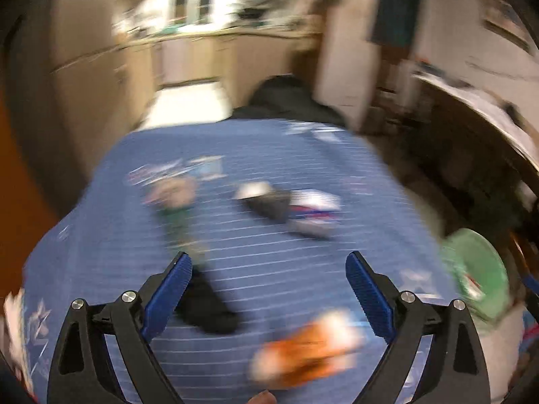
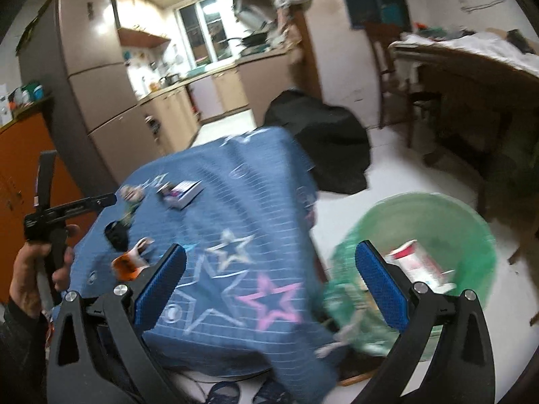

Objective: Collect trash
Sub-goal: 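Move both open tools back over the table, then grasp the black cloth with the left tool while the right tool grasps the blue-and-white packet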

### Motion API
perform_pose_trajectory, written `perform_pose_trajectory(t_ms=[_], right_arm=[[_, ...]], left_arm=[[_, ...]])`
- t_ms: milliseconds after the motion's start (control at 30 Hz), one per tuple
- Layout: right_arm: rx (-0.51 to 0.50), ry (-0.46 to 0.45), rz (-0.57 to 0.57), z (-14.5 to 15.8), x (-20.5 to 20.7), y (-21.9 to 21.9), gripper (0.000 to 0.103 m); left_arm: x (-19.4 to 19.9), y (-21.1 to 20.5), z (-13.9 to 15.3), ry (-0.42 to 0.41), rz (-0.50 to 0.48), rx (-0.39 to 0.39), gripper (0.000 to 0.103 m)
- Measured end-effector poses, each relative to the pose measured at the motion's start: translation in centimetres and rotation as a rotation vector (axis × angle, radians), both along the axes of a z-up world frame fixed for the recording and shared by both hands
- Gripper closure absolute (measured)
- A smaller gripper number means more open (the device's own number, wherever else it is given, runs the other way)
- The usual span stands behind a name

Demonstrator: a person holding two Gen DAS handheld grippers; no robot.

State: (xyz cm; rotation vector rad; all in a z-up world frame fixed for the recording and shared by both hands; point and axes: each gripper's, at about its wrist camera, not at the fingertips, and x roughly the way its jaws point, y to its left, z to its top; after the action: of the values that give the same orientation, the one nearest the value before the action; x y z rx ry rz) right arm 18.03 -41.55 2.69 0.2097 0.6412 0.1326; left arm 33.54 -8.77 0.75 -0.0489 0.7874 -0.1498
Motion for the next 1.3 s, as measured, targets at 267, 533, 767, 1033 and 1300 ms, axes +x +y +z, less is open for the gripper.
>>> perform_pose_trajectory(t_ms=[267, 533, 767, 1033, 1300], right_arm=[[-0.025, 0.051, 0.101, -1.3, 1.9, 5.6, 0.006], [-0.036, 0.08, 0.141, -2.0, 3.5, 7.7, 0.006], [-0.042, 0.097, 0.191, -2.5, 4.7, 10.2, 0.006], [-0.016, 0.124, 0.229, -3.1, 5.6, 12.0, 0.006], [0.052, 0.173, 0.266, -3.5, 10.8, 14.9, 0.006]], left_arm=[[2.9, 6.2, -4.9, 0.155, 0.122, -0.027, 0.011], [3.4, 5.5, -7.5, 0.168, 0.094, 0.021, 0.008], [1.6, 6.5, -7.3, 0.126, 0.076, -0.024, 0.033], [-0.8, 8.6, -6.5, 0.128, 0.071, -0.08, 0.043], [-2.7, 11.0, -6.0, 0.097, 0.083, -0.067, 0.044]])
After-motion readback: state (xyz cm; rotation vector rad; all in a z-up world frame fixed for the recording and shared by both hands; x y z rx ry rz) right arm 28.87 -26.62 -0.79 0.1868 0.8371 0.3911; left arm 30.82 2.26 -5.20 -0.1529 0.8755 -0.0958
